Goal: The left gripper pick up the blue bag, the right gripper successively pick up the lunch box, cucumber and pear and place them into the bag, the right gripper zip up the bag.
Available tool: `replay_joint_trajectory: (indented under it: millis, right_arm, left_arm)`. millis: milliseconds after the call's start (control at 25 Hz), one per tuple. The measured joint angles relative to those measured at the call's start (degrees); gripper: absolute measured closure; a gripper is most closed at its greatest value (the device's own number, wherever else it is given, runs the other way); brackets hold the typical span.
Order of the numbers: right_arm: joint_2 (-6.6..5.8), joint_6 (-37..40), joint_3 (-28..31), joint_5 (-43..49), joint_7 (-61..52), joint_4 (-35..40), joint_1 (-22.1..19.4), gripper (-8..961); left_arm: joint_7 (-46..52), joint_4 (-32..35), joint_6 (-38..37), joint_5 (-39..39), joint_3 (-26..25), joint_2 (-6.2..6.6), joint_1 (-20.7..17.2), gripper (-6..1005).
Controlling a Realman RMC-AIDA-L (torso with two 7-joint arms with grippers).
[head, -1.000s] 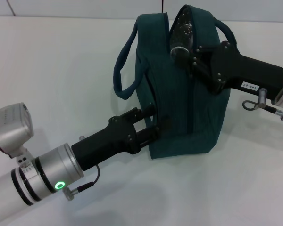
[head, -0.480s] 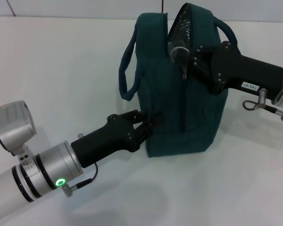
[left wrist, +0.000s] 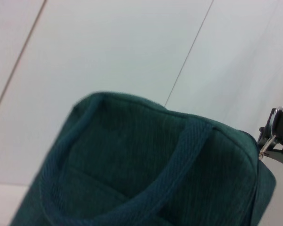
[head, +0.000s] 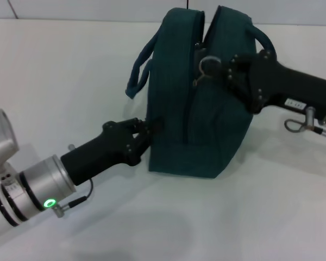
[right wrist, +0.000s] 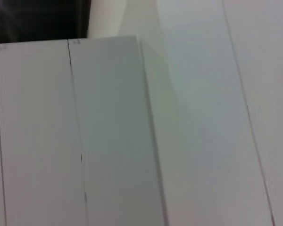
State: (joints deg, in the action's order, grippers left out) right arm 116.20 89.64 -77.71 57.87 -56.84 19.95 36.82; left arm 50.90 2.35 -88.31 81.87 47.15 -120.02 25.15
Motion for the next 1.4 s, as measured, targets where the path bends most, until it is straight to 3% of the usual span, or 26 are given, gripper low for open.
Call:
replay_joint_trajectory:
  millis: [360,520,1000,1400]
  right_arm:
    - [-0.01,-7.80,0.03,-12.32,-0.10,-0.63,-0.34,939]
    - [-0.01,-9.20,-0.22,-13.38,-0.21,-0.75,-0.52,939]
    - [-0.15,-3.56,-9.38,-13.15,1.43,-0.03,-2.43,938]
    - [-0.12,-0.34,-10.29,-13.09,2.30,0.16,-2.15,938]
  left_arm:
    - [-2.03,2.57,-1.17,0.28,2.17,0.42,-1.40,920]
    - [-3.41,2.62,-1.18,0.32,3.02,0.41,-1.50,921]
    - [-3.43,7.57,-2.32,-3.28,2.57,0.91,-3.52,923]
    - [-3.27,10.86,-1.17,-3.37,2.90,1.42,-3.15,923]
